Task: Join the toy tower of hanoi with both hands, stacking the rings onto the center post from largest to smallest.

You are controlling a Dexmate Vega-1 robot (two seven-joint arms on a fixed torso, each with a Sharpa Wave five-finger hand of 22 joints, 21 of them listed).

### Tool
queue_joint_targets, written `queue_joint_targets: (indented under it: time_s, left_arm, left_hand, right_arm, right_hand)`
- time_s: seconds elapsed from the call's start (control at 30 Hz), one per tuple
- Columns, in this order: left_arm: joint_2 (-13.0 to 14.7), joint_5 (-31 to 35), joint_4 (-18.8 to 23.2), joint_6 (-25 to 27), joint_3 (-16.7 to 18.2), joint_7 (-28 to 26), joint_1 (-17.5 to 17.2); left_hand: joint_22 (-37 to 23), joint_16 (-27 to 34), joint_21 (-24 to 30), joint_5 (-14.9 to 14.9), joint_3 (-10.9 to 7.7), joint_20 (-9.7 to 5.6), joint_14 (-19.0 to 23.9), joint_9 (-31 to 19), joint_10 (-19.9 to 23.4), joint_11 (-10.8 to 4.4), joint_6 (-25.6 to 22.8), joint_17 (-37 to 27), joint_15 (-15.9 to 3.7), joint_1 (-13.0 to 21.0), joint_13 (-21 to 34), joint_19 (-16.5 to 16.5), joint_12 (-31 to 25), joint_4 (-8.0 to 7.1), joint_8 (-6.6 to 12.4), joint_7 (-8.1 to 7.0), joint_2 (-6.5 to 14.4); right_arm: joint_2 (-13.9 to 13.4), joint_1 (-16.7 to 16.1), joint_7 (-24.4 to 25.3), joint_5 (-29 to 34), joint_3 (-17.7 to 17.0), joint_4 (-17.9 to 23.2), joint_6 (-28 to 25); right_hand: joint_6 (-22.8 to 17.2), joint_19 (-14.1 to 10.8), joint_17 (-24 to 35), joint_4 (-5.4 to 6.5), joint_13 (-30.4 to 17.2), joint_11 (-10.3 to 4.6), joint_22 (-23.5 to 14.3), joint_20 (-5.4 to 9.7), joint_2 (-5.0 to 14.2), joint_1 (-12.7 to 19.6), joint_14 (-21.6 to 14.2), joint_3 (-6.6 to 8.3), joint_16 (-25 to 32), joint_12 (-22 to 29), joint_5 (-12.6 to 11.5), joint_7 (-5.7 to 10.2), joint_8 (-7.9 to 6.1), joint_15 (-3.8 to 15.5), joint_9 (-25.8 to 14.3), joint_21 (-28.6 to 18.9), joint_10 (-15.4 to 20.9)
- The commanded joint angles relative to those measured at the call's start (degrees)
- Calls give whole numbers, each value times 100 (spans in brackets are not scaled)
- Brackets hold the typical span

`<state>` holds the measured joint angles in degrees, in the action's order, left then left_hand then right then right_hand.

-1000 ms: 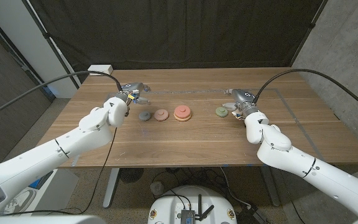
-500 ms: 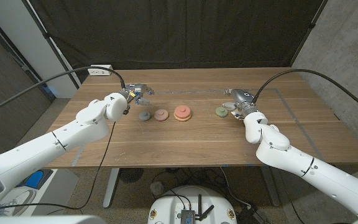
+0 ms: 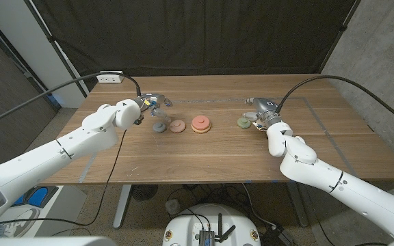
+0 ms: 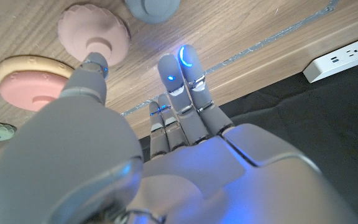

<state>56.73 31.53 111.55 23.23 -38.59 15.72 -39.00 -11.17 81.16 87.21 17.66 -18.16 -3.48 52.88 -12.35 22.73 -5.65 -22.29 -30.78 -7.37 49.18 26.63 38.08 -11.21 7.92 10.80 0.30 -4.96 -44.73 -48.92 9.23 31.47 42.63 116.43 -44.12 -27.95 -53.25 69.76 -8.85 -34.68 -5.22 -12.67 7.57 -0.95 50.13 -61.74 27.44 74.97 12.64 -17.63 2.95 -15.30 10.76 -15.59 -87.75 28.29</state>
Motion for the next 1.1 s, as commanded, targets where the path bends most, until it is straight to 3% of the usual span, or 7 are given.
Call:
queue_joint_targets:
  time_s: [0.03,0.37,0.43,0.63,1.1]
  left_arm:
    - [-137,4,-237,-314,-56,509,198]
    - [-207,106,-393,-624,-117,474,213]
    - [-226,156,-404,-638,-122,423,189]
    - [-305,235,-515,-792,-185,399,190]
    - [-454,388,-794,-1121,-309,372,243]
  left_hand:
    - [-3,5,-44,-53,40,-818,-84,-4,-94,32,91,10,-505,-94,0,-48,24,-17,-17,17,-5]
    - [3,1,-57,-87,58,-820,-118,0,-144,64,165,19,-506,-131,-15,-30,14,-10,-8,26,7]
    - [4,47,-51,-103,62,-825,-70,3,-213,155,265,-11,-507,-125,-24,10,24,8,-26,101,11]
    - [0,104,-42,-127,68,-830,-12,8,-256,230,381,-51,-507,-116,-35,54,15,30,-34,159,17]
    - [-18,130,-16,-164,69,-836,26,15,-159,191,304,-42,-508,-74,-55,122,-48,71,36,150,25]
  right_arm:
    - [71,70,-5,-33,42,-29,-54]
    - [91,115,2,-21,79,0,-118]
    - [97,119,6,-17,86,3,-136]
    - [110,109,12,-57,81,25,-202]
    - [136,115,44,-129,112,54,-294]
  right_hand:
    - [-13,4,11,6,-5,-22,-6,477,27,-4,22,38,29,12,-28,-30,-49,176,-18,-20,77]
    - [-48,2,12,1,-10,-24,-1,477,33,-18,26,49,35,20,-38,-37,-53,176,-17,-19,116]
    - [-46,-8,17,0,-10,-19,-9,477,34,-21,22,51,41,19,-40,-38,-50,176,-17,-28,120]
    - [-58,-2,-14,-1,-9,-8,-1,477,37,-37,57,60,14,11,-48,-44,-45,176,-16,-22,124]
    - [-74,19,-11,1,-1,12,21,477,46,-91,75,83,18,-4,-75,-87,-26,174,-14,-4,154]
